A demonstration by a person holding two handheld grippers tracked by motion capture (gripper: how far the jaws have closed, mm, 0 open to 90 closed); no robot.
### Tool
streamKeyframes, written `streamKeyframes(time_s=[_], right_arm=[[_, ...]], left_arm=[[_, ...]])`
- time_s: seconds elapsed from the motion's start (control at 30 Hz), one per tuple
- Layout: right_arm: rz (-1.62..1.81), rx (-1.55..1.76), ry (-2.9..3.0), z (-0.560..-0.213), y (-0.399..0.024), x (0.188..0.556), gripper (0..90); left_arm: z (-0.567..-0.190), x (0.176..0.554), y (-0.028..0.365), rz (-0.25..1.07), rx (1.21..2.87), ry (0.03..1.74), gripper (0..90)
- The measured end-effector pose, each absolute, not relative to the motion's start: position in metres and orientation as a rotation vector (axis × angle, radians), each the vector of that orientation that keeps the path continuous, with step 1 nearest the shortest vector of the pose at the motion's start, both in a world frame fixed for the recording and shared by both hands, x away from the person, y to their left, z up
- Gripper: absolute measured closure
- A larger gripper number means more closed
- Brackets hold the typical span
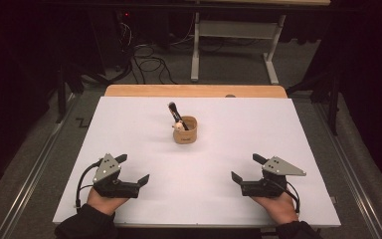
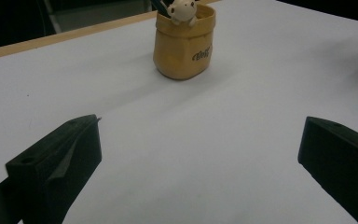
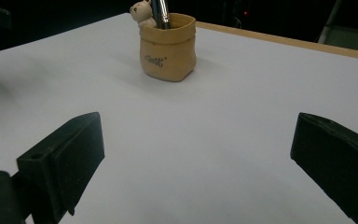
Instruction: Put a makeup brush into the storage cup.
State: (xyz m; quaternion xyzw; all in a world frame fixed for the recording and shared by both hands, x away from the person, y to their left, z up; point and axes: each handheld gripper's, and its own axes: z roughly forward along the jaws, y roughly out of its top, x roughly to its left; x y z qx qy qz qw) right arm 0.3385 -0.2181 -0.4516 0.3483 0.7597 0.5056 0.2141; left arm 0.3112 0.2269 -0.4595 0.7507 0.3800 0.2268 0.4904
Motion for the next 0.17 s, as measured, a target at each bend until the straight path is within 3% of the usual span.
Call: streamKeyframes(time_s=[0.17], right_arm=[[1.407, 0.963, 2.102, -0.4513, -0.22, 0.3386, 3.3]], left_arm=[[-0.4599, 0.3124, 0.2277, 0.557, 1.821, 0.933, 0.2]])
